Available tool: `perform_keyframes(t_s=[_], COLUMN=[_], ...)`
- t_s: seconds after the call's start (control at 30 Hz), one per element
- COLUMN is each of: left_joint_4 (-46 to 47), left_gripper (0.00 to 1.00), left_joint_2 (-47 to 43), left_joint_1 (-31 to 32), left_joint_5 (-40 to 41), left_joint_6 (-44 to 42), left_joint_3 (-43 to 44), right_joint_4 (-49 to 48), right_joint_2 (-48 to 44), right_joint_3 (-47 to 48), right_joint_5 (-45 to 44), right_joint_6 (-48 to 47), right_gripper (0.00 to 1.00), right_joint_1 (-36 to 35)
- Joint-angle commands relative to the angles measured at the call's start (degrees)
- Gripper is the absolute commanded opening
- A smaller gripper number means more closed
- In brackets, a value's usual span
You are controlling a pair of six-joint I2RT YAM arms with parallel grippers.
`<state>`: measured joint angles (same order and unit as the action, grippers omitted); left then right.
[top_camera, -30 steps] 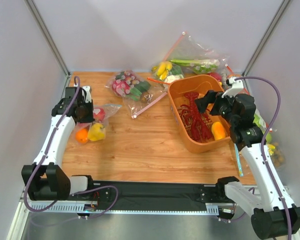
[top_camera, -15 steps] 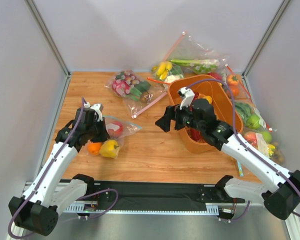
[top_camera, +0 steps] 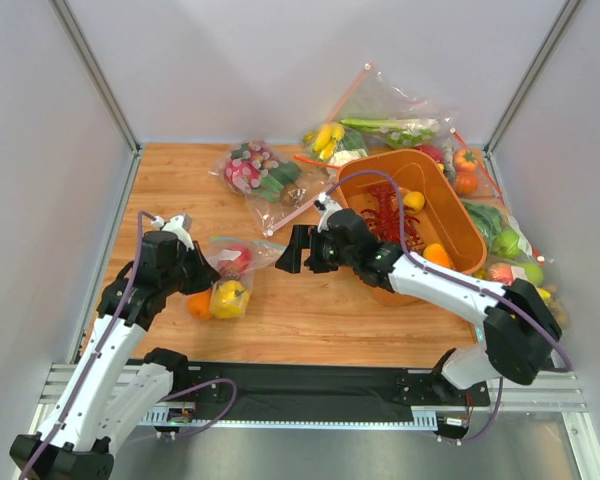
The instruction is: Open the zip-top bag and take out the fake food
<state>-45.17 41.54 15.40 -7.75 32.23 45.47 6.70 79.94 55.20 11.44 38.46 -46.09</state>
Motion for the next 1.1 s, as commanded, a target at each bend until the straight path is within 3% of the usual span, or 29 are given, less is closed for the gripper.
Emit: perform_keyframes(t_s=[0.0,0.43,0.77,0.8,0.83,0.9,0.93,1.0,1.03,1.07], left_joint_4=[2.2,6.5,7.6,8.0,8.2,8.2,8.0,8.0,8.0,8.4], left_gripper=[0.00,0.00,0.00,0.00,0.00,0.00,0.00,0.00,0.00,0.00], left_joint_2=[-0.4,-6.3,-8.0,-8.1,-8.1,-8.5,-8.9,-9.5,-9.9,-10.2], left_joint_1=[0.3,0.3,0.3,0.3,0.3,0.3,0.4,0.3,0.4,0.3], left_joint_5=[-1.9,-3.7,-7.5,-8.6,-9.0,-9.8,-9.9,-10.3,-10.5,-10.7], left_joint_6=[2.1,7.5,7.0,6.8,6.4,5.3,5.0,4.4,4.4,4.8], left_joint_3=[2.5,-1.9,-3.2,-3.6,-3.8,-4.4,-4.5,-5.1,-5.3,-5.9], right_joint_4=[-2.5,-6.3,-7.0,-7.3,-8.0,-8.5,-8.1,-7.4,-7.0,-7.0], right_joint_2=[4.0,15.0,23.0,23.8,24.2,25.3,25.7,26.4,26.6,26.7], right_joint_3=[3.3,9.2,16.3,17.1,17.5,19.1,19.7,20.9,22.0,22.2], right_joint_5=[-1.5,-5.6,-4.7,-4.3,-3.4,-2.2,-0.8,0.4,1.5,2.0], right_joint_6=[4.6,8.3,7.7,7.8,8.1,8.0,7.7,7.2,6.7,6.6], right_gripper=[0.97,0.97,0.96,0.93,0.80,0.67,0.55,0.44,0.32,0.26], right_joint_1=[-1.5,-1.8,-1.7,-1.8,-1.8,-1.8,-1.8,-1.7,-1.7,-1.6])
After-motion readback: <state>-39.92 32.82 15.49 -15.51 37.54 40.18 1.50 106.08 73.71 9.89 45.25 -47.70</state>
